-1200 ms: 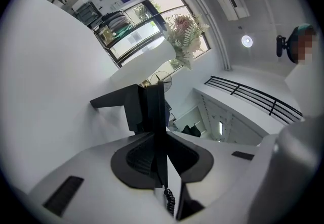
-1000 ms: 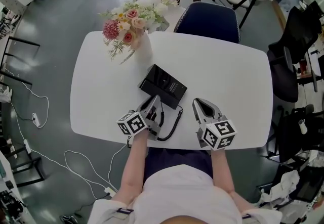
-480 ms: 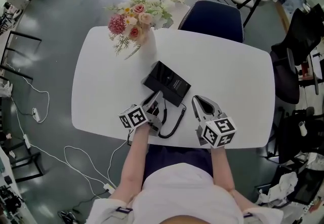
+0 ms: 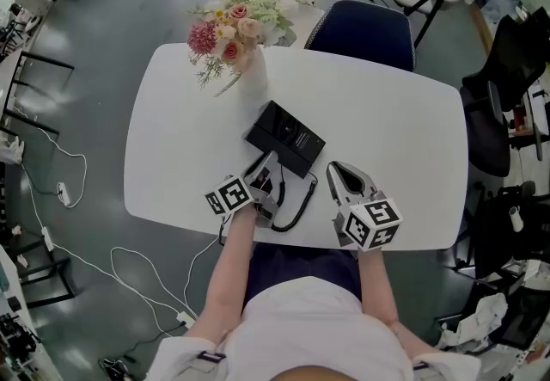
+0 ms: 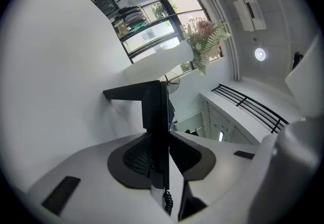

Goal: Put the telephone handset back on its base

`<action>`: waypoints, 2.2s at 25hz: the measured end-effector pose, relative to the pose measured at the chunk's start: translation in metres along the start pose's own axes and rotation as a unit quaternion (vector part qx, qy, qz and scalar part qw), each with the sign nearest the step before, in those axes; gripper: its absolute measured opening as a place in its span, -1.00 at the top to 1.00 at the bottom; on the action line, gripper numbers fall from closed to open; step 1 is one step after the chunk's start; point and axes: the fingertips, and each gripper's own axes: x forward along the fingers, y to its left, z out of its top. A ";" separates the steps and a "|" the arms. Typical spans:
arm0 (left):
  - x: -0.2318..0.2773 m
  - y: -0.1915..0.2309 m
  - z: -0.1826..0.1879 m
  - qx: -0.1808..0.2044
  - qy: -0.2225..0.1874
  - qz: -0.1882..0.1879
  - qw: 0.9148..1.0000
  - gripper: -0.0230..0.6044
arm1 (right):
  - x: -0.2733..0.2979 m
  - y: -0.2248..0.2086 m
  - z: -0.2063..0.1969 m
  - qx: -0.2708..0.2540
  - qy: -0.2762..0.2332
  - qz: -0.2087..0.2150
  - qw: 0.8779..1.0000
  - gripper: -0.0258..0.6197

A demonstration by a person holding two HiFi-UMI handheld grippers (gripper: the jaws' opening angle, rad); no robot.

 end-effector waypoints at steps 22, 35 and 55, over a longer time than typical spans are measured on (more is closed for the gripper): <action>-0.041 -0.028 -0.023 0.107 0.085 0.016 0.990 0.56 | -0.041 0.021 -0.004 0.005 -0.053 -0.038 0.998 0.80; -0.088 -0.071 -0.010 0.216 0.065 -0.015 0.974 0.74 | -0.063 0.042 -0.011 0.003 -0.080 -0.057 0.995 0.79; -0.161 -0.177 0.030 0.506 -0.068 -0.027 0.859 0.88 | -0.132 0.053 0.030 -0.043 -0.175 -0.092 0.979 0.80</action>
